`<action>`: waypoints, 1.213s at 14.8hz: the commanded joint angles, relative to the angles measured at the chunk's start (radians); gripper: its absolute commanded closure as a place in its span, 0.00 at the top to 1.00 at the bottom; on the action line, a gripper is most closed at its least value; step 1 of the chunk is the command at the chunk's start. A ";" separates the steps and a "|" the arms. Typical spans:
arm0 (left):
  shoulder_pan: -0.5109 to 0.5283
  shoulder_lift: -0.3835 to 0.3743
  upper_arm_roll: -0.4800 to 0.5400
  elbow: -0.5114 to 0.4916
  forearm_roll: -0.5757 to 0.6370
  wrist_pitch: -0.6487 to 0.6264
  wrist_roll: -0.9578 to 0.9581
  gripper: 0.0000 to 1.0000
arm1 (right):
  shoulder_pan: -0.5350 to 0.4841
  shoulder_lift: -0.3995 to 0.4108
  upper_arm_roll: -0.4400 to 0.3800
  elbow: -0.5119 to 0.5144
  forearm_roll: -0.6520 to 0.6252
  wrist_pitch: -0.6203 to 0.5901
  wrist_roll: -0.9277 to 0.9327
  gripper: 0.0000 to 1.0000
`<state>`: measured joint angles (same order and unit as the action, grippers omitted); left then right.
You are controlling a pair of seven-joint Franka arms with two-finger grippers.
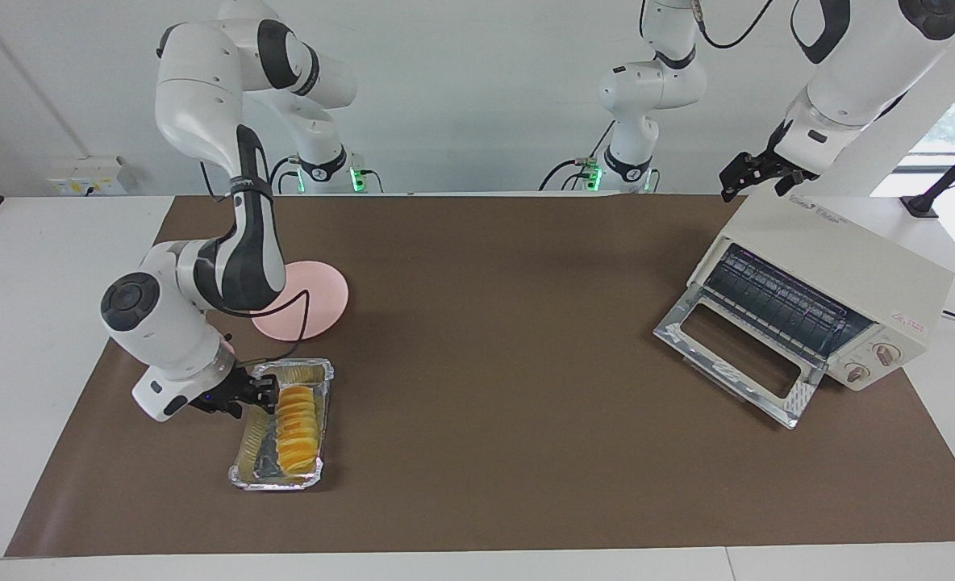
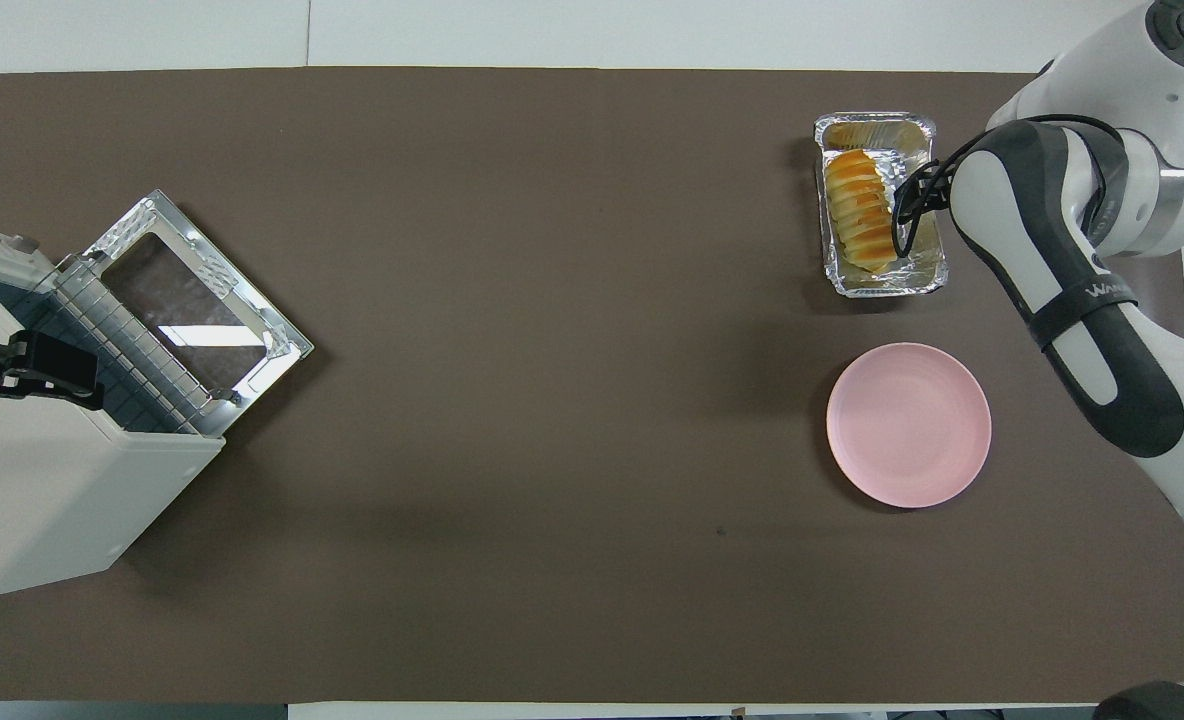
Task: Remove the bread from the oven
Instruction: 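Grasp the bread slices in the tray with the right gripper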
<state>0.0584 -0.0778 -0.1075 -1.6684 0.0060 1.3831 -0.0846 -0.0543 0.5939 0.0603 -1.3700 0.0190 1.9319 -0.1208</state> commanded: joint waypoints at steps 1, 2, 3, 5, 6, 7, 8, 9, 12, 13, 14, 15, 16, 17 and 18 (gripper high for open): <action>0.012 -0.022 -0.001 -0.019 -0.020 0.017 0.005 1.00 | 0.042 0.003 0.004 0.028 -0.042 -0.007 0.065 1.00; 0.012 -0.020 -0.001 -0.019 -0.020 0.017 0.005 1.00 | 0.062 0.003 0.006 0.026 -0.074 0.019 0.094 1.00; 0.012 -0.022 -0.001 -0.019 -0.020 0.017 0.005 1.00 | 0.073 0.004 0.006 0.017 -0.091 0.042 0.114 1.00; 0.012 -0.022 -0.001 -0.019 -0.018 0.017 0.005 1.00 | 0.073 0.006 0.006 -0.029 -0.102 0.109 0.124 1.00; 0.012 -0.022 -0.001 -0.019 -0.020 0.017 0.005 1.00 | 0.073 0.006 0.004 -0.061 -0.108 0.145 0.124 1.00; 0.012 -0.022 -0.001 -0.019 -0.020 0.017 0.005 1.00 | 0.073 0.003 0.004 -0.084 -0.116 0.168 0.124 1.00; 0.012 -0.020 -0.001 -0.019 -0.020 0.017 0.005 1.00 | 0.074 0.001 0.004 -0.107 -0.122 0.185 0.125 1.00; 0.012 -0.022 -0.001 -0.019 -0.020 0.017 0.005 1.00 | 0.074 0.003 0.004 -0.110 -0.122 0.191 0.127 1.00; 0.012 -0.022 -0.001 -0.019 -0.020 0.017 0.005 1.00 | 0.076 0.010 0.004 -0.126 -0.123 0.225 0.133 1.00; 0.012 -0.022 -0.001 -0.019 -0.020 0.017 0.005 1.00 | 0.074 0.011 0.004 -0.136 -0.126 0.246 0.133 1.00; 0.012 -0.022 -0.001 -0.019 -0.020 0.017 0.005 1.00 | 0.074 0.011 0.004 -0.152 -0.128 0.265 0.133 1.00; 0.012 -0.020 -0.001 -0.017 -0.020 0.017 0.005 1.00 | 0.073 0.011 0.004 -0.161 -0.128 0.277 0.133 0.95; 0.012 -0.022 -0.001 -0.019 -0.020 0.017 0.005 1.00 | 0.073 0.011 0.004 -0.161 -0.128 0.282 0.133 0.82; 0.012 -0.022 -0.001 -0.019 -0.020 0.017 0.005 1.00 | 0.073 0.011 0.004 -0.161 -0.128 0.283 0.135 0.65; 0.012 -0.020 -0.001 -0.019 -0.020 0.017 0.005 1.00 | 0.071 0.009 0.004 -0.161 -0.126 0.282 0.135 0.38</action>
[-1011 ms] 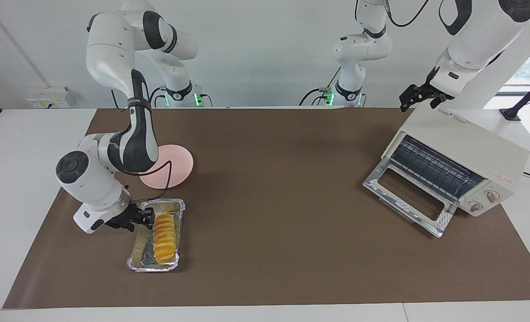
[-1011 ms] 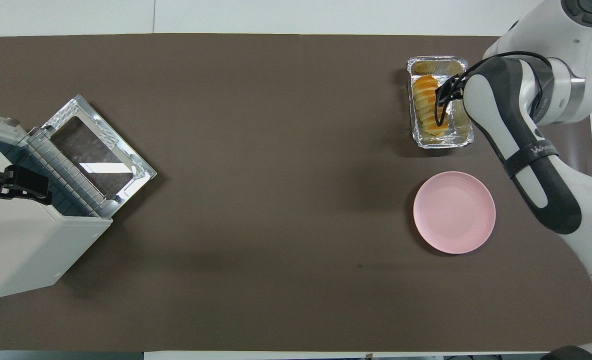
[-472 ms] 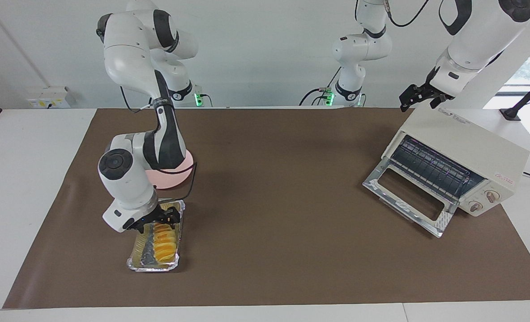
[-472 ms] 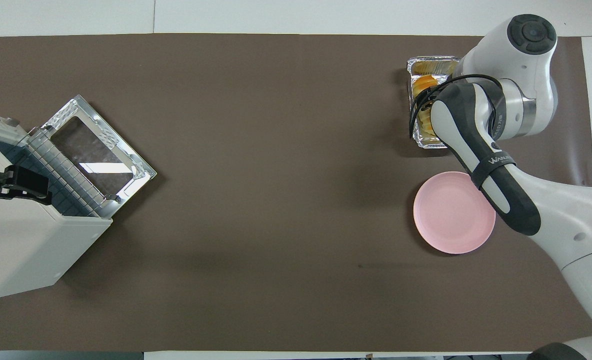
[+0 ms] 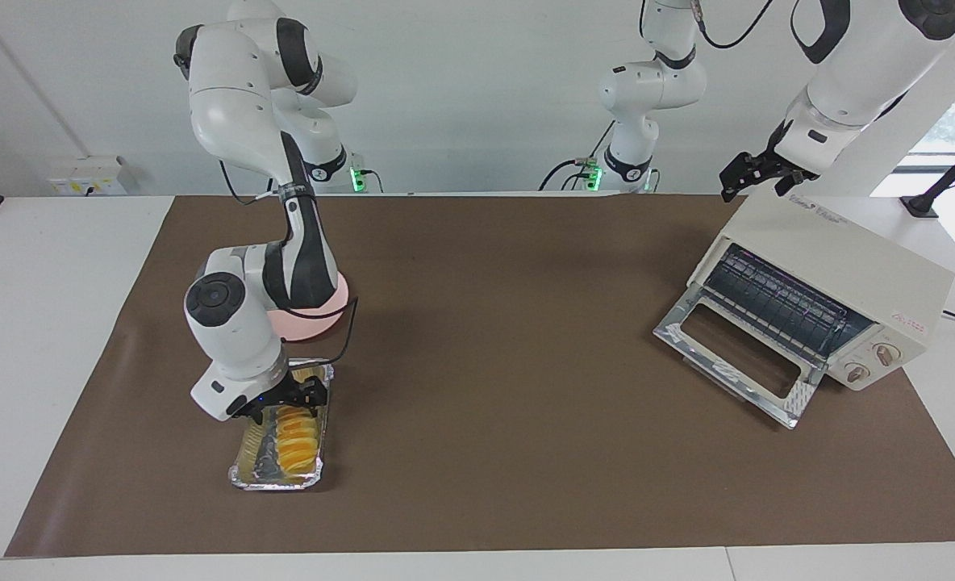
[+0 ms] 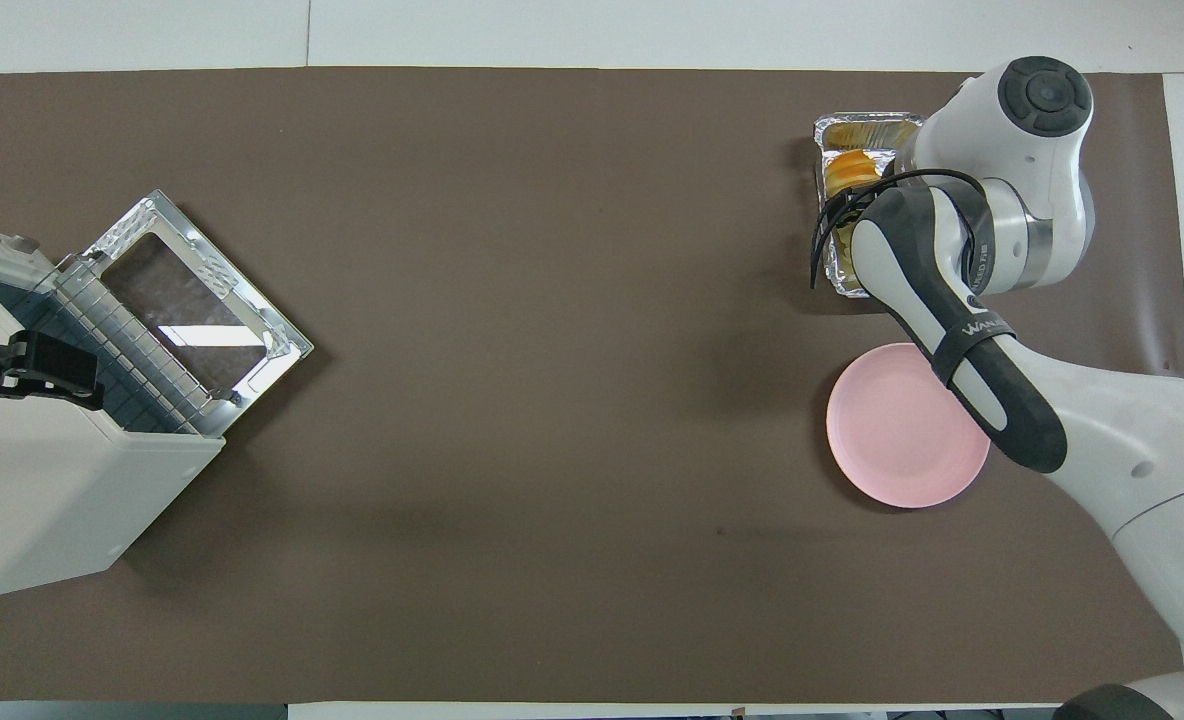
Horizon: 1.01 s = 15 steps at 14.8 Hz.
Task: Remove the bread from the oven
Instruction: 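Grasp the bread slices in the tray with the right gripper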
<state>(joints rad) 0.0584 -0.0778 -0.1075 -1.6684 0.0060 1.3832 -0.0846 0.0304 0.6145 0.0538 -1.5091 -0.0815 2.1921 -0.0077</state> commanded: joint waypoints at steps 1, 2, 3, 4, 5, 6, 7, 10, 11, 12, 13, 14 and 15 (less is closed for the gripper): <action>0.012 -0.022 -0.001 -0.019 -0.020 0.017 0.005 1.00 | -0.017 -0.012 0.011 -0.020 -0.026 0.020 0.021 0.11; 0.012 -0.022 -0.001 -0.019 -0.020 0.017 0.005 1.00 | -0.018 -0.012 0.012 -0.017 -0.024 0.018 0.021 0.00; 0.012 -0.022 -0.001 -0.019 -0.020 0.017 0.005 1.00 | -0.020 -0.012 0.012 -0.016 -0.024 0.017 0.021 0.00; 0.012 -0.022 -0.001 -0.019 -0.020 0.017 0.005 1.00 | -0.020 -0.012 0.012 -0.013 -0.024 0.015 0.021 0.00; 0.012 -0.022 -0.001 -0.019 -0.020 0.017 0.005 1.00 | -0.023 -0.013 0.012 -0.010 -0.024 0.009 0.020 0.00; 0.012 -0.022 -0.001 -0.019 -0.020 0.017 0.005 1.00 | -0.021 -0.015 0.012 -0.006 -0.024 0.003 0.020 0.00; 0.012 -0.022 -0.001 -0.019 -0.020 0.017 0.005 1.00 | -0.021 -0.016 0.012 -0.005 -0.024 -0.005 0.020 0.00; 0.012 -0.022 -0.001 -0.019 -0.018 0.017 0.005 1.00 | -0.015 -0.015 0.012 0.039 -0.021 -0.073 0.020 0.00; 0.012 -0.022 -0.001 -0.019 -0.020 0.017 0.005 1.00 | -0.015 -0.018 0.012 0.040 -0.020 -0.090 0.020 0.00; 0.012 -0.022 -0.001 -0.019 -0.020 0.017 0.005 1.00 | -0.012 -0.022 0.012 0.041 -0.018 -0.112 0.020 0.00; 0.012 -0.022 -0.001 -0.019 -0.020 0.017 0.005 1.00 | -0.012 -0.033 0.014 0.053 -0.018 -0.132 0.020 0.00; 0.012 -0.022 -0.001 -0.019 -0.020 0.017 0.005 1.00 | -0.014 -0.042 0.014 0.072 -0.017 -0.162 0.020 0.00; 0.012 -0.022 -0.001 -0.019 -0.020 0.017 0.005 1.00 | -0.011 -0.056 0.014 0.076 -0.012 -0.205 0.020 0.00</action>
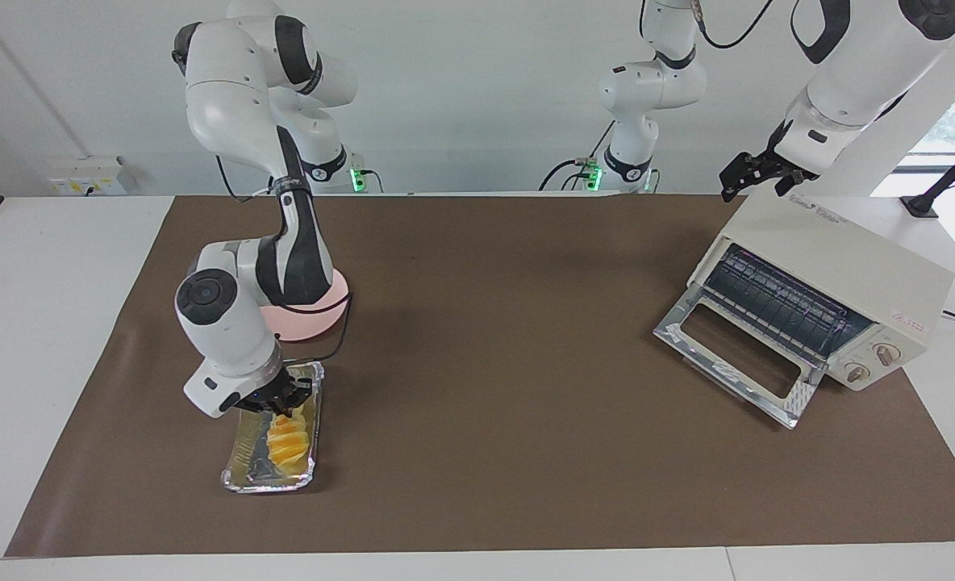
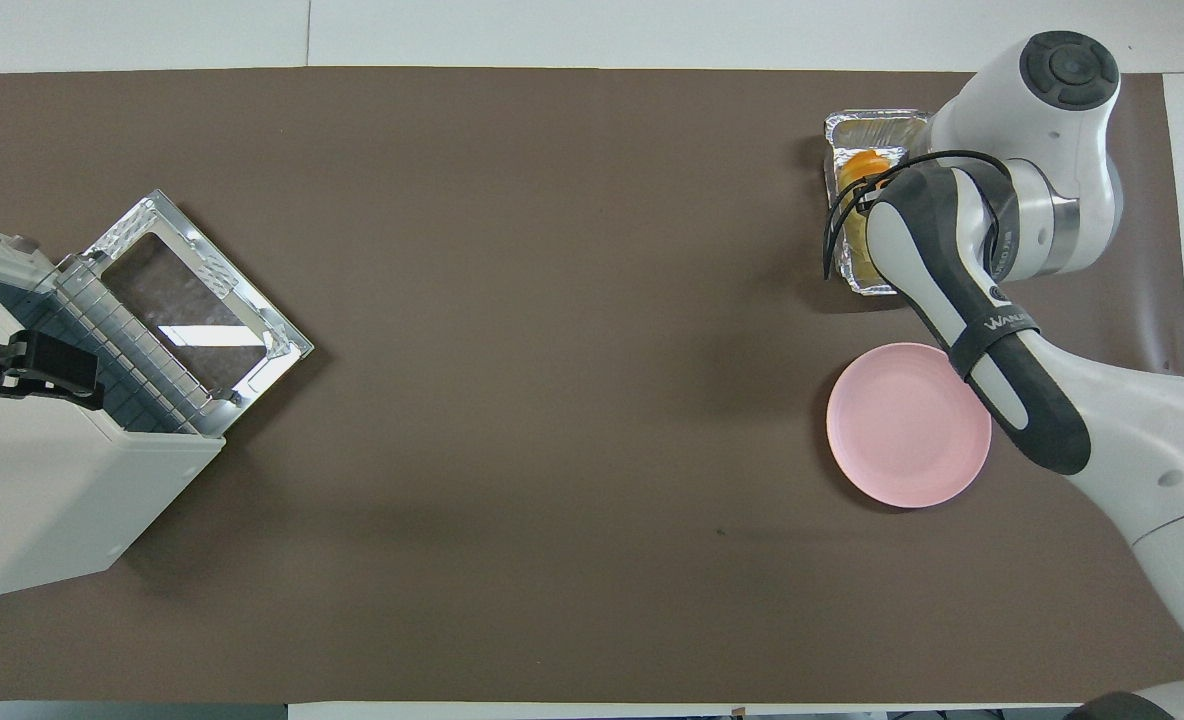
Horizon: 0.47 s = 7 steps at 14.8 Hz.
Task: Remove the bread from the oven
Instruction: 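Grasp the bread slices in the tray with the right gripper, then lift the bread with the right gripper and lower it onto the pink plate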
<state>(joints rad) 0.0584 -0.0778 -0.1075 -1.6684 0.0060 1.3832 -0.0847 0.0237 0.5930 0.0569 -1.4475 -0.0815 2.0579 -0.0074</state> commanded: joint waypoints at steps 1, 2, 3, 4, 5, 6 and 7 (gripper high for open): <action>0.012 -0.022 -0.001 -0.019 -0.020 0.017 0.005 1.00 | -0.001 -0.056 0.011 0.013 -0.012 -0.093 0.023 0.00; 0.012 -0.022 -0.001 -0.019 -0.020 0.017 0.005 1.00 | 0.002 -0.085 0.011 0.003 -0.014 -0.119 0.035 0.00; 0.012 -0.022 -0.001 -0.019 -0.020 0.017 0.005 1.00 | 0.005 -0.114 0.012 -0.004 -0.012 -0.155 0.044 0.00; 0.012 -0.020 -0.001 -0.019 -0.020 0.017 0.005 1.00 | 0.007 -0.145 0.012 -0.016 -0.012 -0.191 0.053 0.00; 0.012 -0.020 -0.001 -0.019 -0.020 0.017 0.005 1.00 | 0.013 -0.185 0.014 -0.046 -0.012 -0.215 0.072 0.00; 0.012 -0.022 -0.001 -0.019 -0.020 0.017 0.005 1.00 | 0.013 -0.235 0.017 -0.103 -0.011 -0.228 0.092 0.00; 0.012 -0.022 -0.001 -0.019 -0.020 0.017 0.005 1.00 | 0.013 -0.296 0.018 -0.181 -0.009 -0.216 0.101 0.00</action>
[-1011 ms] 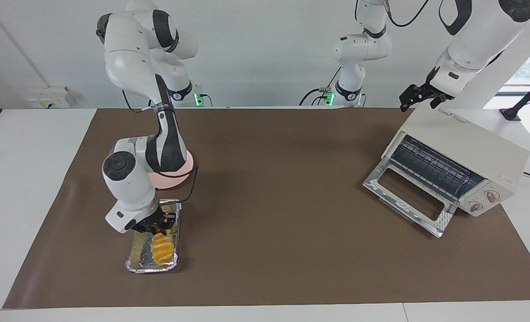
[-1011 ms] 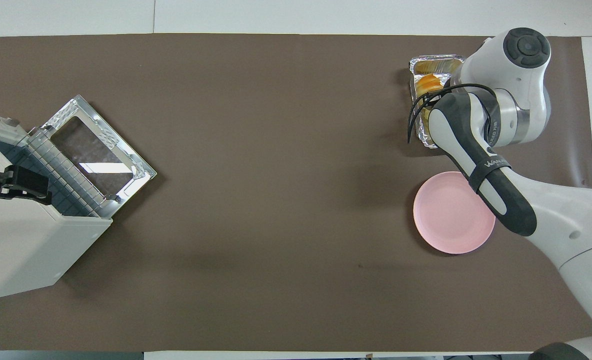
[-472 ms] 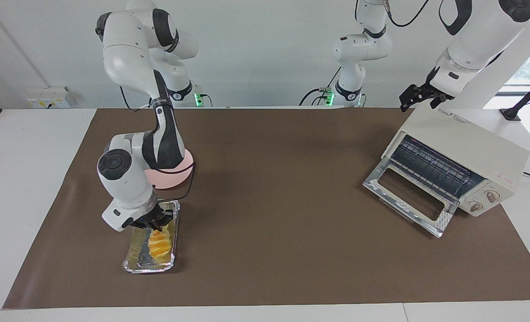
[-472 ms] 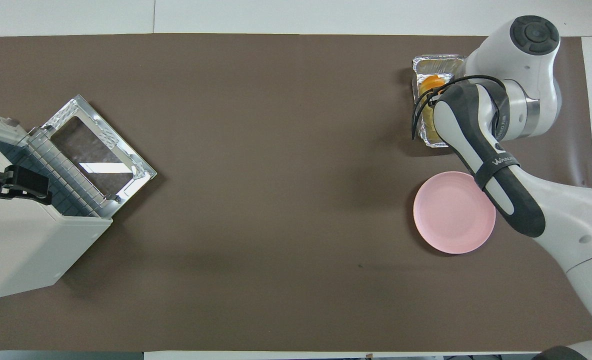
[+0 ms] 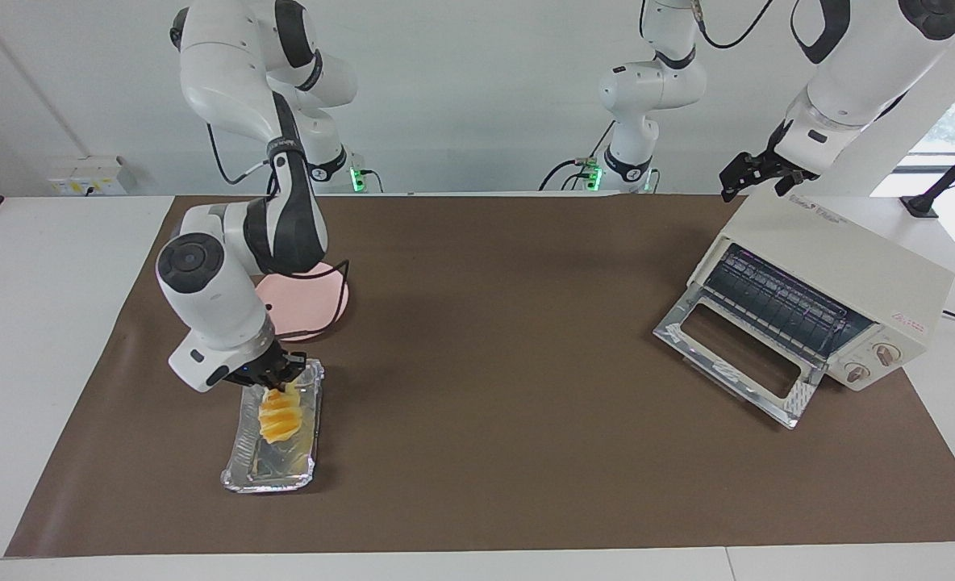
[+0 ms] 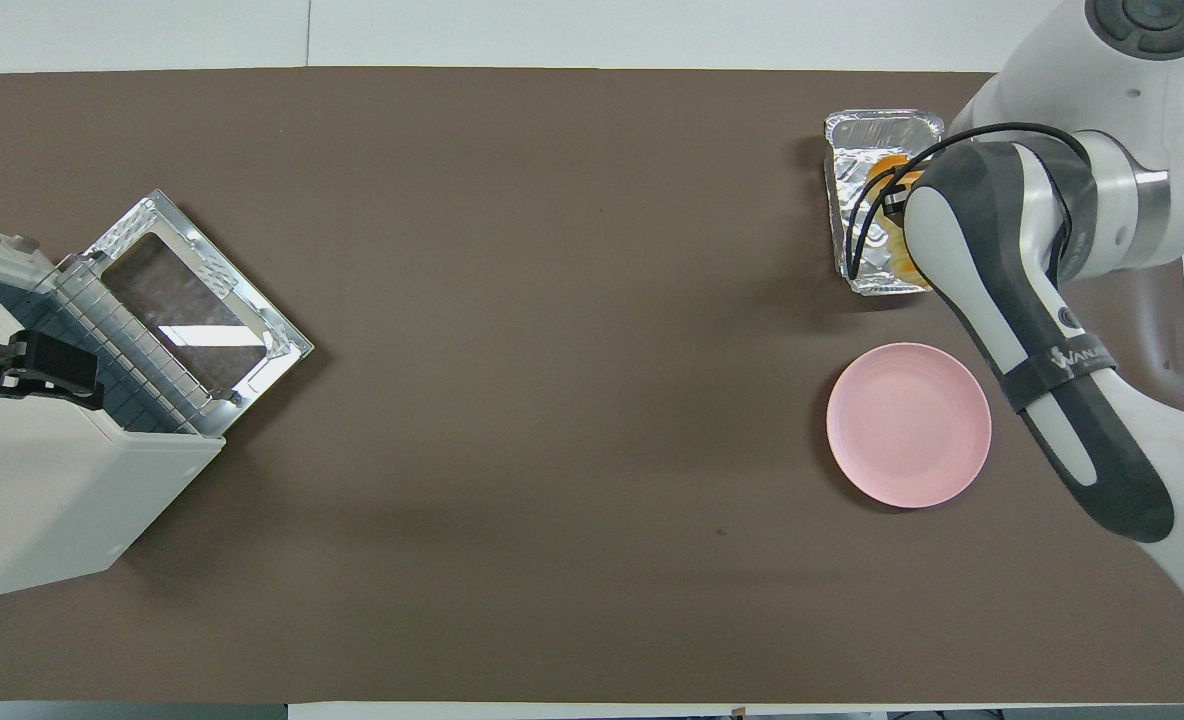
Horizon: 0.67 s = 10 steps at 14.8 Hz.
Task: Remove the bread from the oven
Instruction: 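Lift the bread with the right gripper and lower it onto the pink plate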
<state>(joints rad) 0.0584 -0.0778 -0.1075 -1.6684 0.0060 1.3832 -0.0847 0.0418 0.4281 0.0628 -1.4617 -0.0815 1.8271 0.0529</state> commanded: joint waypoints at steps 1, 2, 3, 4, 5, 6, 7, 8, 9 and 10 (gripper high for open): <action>0.012 -0.022 -0.001 -0.019 -0.020 0.017 0.005 1.00 | -0.005 -0.191 0.014 -0.248 -0.006 0.038 0.044 0.00; 0.012 -0.022 -0.001 -0.019 -0.020 0.017 0.005 1.00 | -0.005 -0.251 0.014 -0.331 -0.006 0.072 0.044 0.00; 0.012 -0.022 -0.001 -0.019 -0.020 0.017 0.005 1.00 | -0.005 -0.312 0.014 -0.418 -0.004 0.101 0.044 0.00; 0.012 -0.022 -0.001 -0.019 -0.020 0.017 0.005 1.00 | -0.005 -0.380 0.014 -0.513 0.006 0.135 0.044 0.00; 0.012 -0.022 -0.001 -0.019 -0.020 0.017 0.005 1.00 | -0.005 -0.438 0.014 -0.596 0.025 0.164 0.044 0.00; 0.012 -0.022 -0.001 -0.019 -0.020 0.017 0.005 1.00 | -0.005 -0.503 0.014 -0.690 0.028 0.202 0.044 0.00; 0.012 -0.022 -0.001 -0.019 -0.020 0.017 0.005 1.00 | -0.005 -0.561 0.014 -0.776 0.028 0.254 0.044 0.00; 0.012 -0.022 -0.001 -0.017 -0.020 0.017 0.005 1.00 | -0.006 -0.609 0.014 -0.861 0.029 0.306 0.044 0.00; 0.012 -0.020 -0.001 -0.019 -0.020 0.017 0.005 1.00 | -0.005 -0.646 0.014 -0.940 0.029 0.367 0.044 0.00; 0.012 -0.022 -0.001 -0.019 -0.020 0.017 0.005 1.00 | -0.005 -0.669 0.014 -1.010 0.029 0.446 0.044 0.00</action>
<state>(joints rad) 0.0584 -0.0778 -0.1075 -1.6684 0.0060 1.3832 -0.0846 0.0463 -0.1231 0.0692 -2.2680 -0.0661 2.1288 0.0837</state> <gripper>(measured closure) 0.000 0.912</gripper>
